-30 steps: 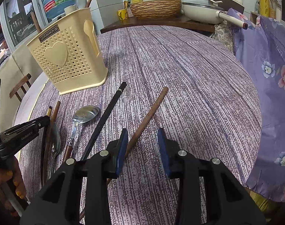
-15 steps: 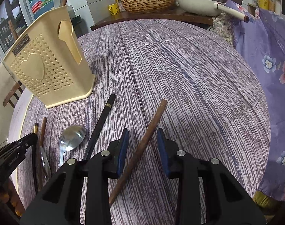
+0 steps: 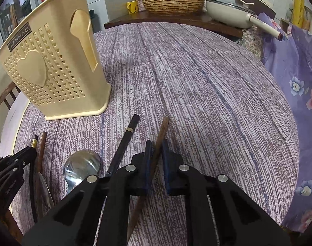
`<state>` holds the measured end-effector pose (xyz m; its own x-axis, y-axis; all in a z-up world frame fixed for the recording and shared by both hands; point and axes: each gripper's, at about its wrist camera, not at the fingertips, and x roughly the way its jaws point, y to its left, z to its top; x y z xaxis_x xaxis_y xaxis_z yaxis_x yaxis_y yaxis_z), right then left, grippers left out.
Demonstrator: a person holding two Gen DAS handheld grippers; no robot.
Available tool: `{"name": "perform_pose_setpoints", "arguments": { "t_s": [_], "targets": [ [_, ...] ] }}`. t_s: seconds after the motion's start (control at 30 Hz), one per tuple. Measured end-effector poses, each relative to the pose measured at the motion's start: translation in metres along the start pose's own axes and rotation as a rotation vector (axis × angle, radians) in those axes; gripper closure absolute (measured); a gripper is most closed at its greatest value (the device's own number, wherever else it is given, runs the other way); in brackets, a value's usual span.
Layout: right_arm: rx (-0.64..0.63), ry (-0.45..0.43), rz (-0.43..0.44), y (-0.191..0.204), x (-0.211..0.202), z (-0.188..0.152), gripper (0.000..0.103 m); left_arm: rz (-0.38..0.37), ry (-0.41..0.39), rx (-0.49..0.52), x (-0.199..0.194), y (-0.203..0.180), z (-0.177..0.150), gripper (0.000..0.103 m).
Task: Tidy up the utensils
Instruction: 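Close the left tool on a yellow-tipped chopstick while the right tool grasps a brown chopstick, then lift both chopsticks upright and carry them over the cream holder with both tools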
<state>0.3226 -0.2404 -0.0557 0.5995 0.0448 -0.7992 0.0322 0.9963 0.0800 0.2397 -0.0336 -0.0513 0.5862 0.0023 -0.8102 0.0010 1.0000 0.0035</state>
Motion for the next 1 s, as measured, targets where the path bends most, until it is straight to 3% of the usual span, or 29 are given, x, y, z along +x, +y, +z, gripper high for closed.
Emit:
{"name": "perform_pose_setpoints", "arguments": {
  "t_s": [0.23,0.57,1.0],
  "targets": [
    [-0.026,0.002,0.006,0.008,0.003,0.002,0.093,0.007,-0.004,0.012,0.000,-0.005,0.001,0.093],
    [0.058,-0.020,0.158,-0.004,-0.004,0.006,0.095,-0.043,-0.033,-0.065,-0.004,0.009,0.003,0.095],
    [0.061,-0.196,0.292,-0.010,-0.081,0.020,0.096,-0.123,-0.191,-0.098,-0.068,0.018,0.023,0.095]
  ]
}}
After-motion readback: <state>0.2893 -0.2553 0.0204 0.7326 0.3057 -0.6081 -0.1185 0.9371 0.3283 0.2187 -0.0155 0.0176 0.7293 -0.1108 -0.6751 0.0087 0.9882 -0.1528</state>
